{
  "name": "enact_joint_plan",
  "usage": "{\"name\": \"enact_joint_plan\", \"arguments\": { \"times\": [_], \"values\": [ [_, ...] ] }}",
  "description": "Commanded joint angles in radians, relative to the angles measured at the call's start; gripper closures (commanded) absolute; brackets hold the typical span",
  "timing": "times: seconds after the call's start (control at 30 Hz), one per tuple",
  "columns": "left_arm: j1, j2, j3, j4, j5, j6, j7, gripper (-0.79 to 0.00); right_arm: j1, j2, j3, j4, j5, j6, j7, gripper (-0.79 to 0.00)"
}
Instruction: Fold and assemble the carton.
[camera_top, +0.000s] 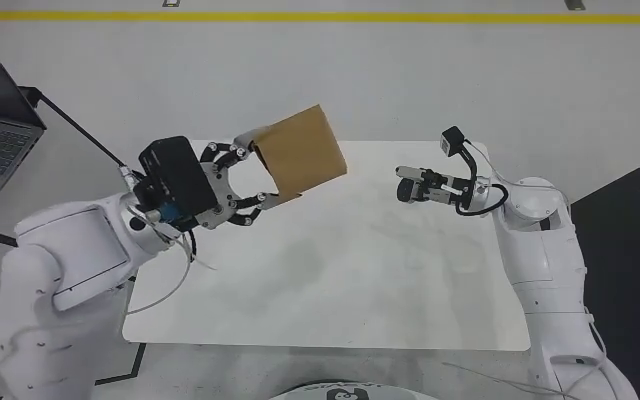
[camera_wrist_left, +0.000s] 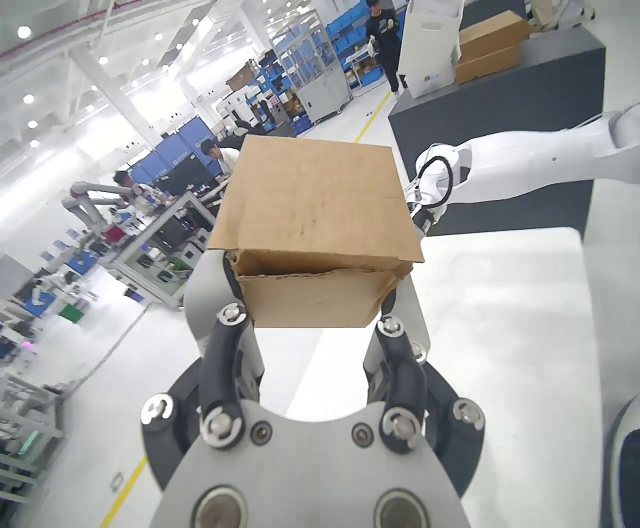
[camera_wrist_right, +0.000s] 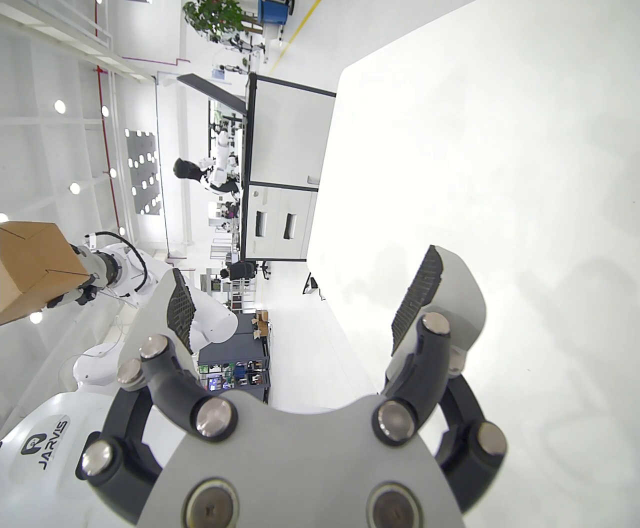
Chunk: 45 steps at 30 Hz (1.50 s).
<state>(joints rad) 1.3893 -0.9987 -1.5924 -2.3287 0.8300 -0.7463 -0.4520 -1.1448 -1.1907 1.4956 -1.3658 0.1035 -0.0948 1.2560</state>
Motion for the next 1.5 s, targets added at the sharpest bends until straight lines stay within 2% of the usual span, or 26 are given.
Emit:
{"name": "enact_joint_plan", "arguments": {
  "times": [0.0, 0.13, 0.23, 0.3, 0.37, 0.6, 0.77, 0.97, 1.17, 1.27, 1.47],
  "values": [
    [0.017, 0.004, 0.02, 0.012, -0.125, 0.042, -0.085, 0.0, 0.0, 0.0, 0.0, 0.0, 0.0, 0.0, 0.0, -0.785],
    [0.024, 0.011, 0.039, 0.028, -0.356, 0.19, -0.252, 0.0, 0.0, 0.0, 0.0, 0.0, 0.0, 0.0, 0.0, -0.785],
    [0.024, 0.012, 0.045, 0.044, -0.542, 0.276, -0.277, 0.0, 0.0, 0.0, 0.0, 0.0, 0.0, 0.0, 0.0, -0.785],
    [0.016, 0.014, 0.04, 0.041, -0.591, 0.294, -0.308, 0.0, 0.0, 0.0, 0.0, 0.0, 0.0, 0.0, 0.0, -0.785],
    [-0.005, 0.016, 0.029, 0.022, -0.577, 0.272, -0.315, 0.0, 0.0, 0.0, 0.0, 0.0, 0.0, 0.0, 0.0, -0.785],
    [-0.005, 0.016, 0.029, 0.022, -0.577, 0.272, -0.315, 0.0, 0.0, 0.0, 0.0, 0.0, 0.0, 0.0, 0.0, -0.785],
    [0.019, 0.012, 0.066, 0.051, -0.732, 0.25, -0.252, 0.0, 0.0, 0.0, 0.0, 0.0, 0.0, 0.0, 0.0, -0.785],
    [0.017, 0.012, 0.093, 0.097, -0.943, 0.201, -0.259, 0.0, 0.0, 0.0, 0.0, 0.0, 0.0, 0.0, 0.0, -0.785],
    [-0.002, 0.012, 0.11, 0.12, -1.034, 0.147, -0.275, 0.0, 0.0, 0.0, 0.0, 0.0, 0.0, 0.0, 0.0, -0.785],
    [-0.004, 0.013, 0.112, 0.128, -1.021, 0.131, -0.294, 0.0, 0.0, 0.0, 0.0, 0.0, 0.0, 0.0, 0.0, -0.785],
    [0.001, 0.011, 0.127, 0.133, -1.051, 0.139, -0.266, 0.0, 0.0, 0.0, 0.0, 0.0, 0.0, 0.0, 0.0, -0.785]
  ]
}}
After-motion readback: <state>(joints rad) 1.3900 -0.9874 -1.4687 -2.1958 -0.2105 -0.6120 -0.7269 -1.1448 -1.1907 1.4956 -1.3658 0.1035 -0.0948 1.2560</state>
